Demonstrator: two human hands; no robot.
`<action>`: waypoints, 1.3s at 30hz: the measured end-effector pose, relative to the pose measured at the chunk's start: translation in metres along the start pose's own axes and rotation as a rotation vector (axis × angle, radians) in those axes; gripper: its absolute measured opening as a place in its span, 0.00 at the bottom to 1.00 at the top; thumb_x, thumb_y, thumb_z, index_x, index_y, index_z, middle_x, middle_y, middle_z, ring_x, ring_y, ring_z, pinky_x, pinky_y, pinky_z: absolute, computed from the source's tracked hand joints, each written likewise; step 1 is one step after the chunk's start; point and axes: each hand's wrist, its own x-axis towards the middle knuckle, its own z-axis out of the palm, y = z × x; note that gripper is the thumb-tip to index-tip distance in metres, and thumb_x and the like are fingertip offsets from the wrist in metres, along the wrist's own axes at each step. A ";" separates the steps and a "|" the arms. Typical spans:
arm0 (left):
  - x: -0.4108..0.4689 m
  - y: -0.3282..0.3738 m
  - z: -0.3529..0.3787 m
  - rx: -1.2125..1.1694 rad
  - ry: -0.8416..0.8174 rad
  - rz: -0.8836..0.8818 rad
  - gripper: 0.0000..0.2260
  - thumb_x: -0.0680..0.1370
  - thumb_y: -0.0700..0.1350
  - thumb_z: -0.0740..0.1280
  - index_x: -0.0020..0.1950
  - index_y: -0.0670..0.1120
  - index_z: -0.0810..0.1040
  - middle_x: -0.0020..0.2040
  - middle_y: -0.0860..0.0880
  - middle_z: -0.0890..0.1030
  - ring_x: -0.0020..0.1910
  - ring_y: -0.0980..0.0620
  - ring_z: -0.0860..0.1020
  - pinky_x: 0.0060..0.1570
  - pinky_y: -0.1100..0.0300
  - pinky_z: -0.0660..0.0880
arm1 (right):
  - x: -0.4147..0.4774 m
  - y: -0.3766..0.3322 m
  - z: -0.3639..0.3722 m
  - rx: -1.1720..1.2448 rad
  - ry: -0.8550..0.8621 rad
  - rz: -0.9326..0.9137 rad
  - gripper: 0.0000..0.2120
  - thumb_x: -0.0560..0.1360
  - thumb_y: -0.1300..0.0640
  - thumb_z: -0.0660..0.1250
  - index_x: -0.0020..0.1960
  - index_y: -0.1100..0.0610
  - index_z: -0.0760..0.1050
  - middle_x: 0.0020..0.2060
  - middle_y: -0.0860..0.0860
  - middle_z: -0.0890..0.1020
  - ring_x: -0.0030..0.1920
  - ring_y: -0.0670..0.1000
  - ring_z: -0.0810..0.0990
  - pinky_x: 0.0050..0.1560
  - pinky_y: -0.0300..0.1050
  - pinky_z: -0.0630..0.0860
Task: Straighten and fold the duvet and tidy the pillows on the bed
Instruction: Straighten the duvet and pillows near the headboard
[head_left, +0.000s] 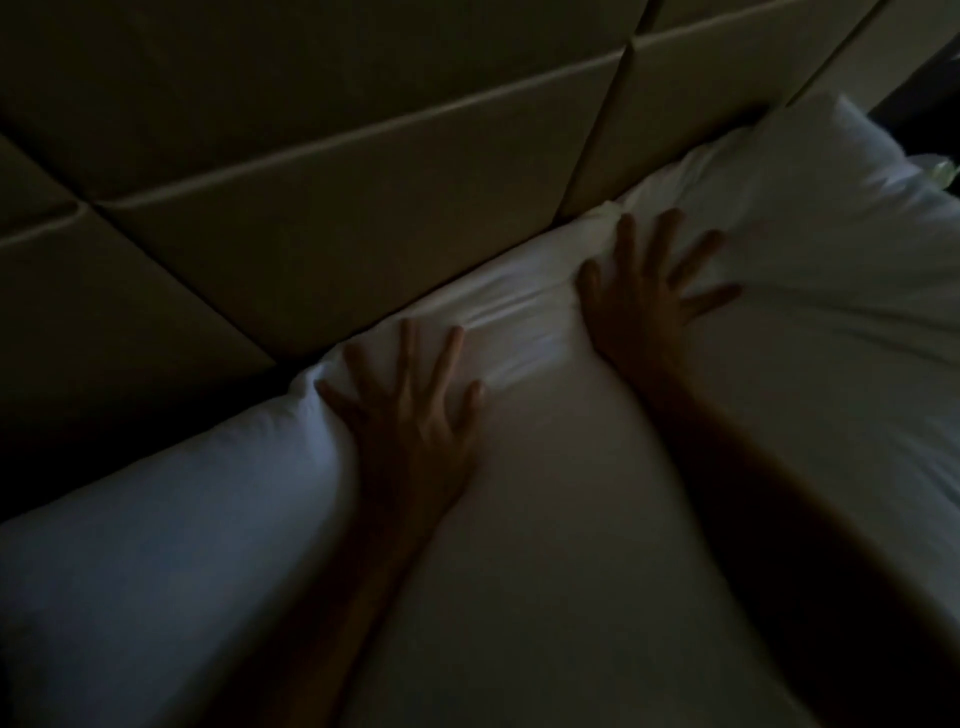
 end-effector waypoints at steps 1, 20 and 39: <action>0.001 -0.004 0.007 -0.005 0.007 0.007 0.26 0.78 0.64 0.44 0.76 0.64 0.45 0.79 0.51 0.51 0.75 0.33 0.49 0.66 0.26 0.45 | -0.001 -0.001 0.008 -0.022 0.011 0.001 0.32 0.76 0.34 0.47 0.76 0.46 0.53 0.77 0.57 0.51 0.74 0.72 0.44 0.59 0.84 0.43; -0.041 -0.052 -0.042 -0.030 -0.098 0.333 0.22 0.81 0.54 0.52 0.74 0.50 0.64 0.72 0.43 0.69 0.71 0.40 0.64 0.73 0.39 0.51 | -0.170 0.001 -0.092 0.045 -0.339 -0.156 0.30 0.79 0.42 0.49 0.76 0.54 0.53 0.77 0.55 0.53 0.75 0.67 0.50 0.62 0.81 0.45; -0.234 -0.058 -0.179 -0.022 -0.377 0.544 0.22 0.77 0.51 0.55 0.66 0.42 0.72 0.65 0.42 0.75 0.64 0.43 0.73 0.65 0.51 0.68 | -0.460 -0.001 -0.221 0.305 -0.423 -0.124 0.31 0.80 0.46 0.54 0.78 0.57 0.48 0.78 0.58 0.49 0.77 0.60 0.46 0.74 0.61 0.48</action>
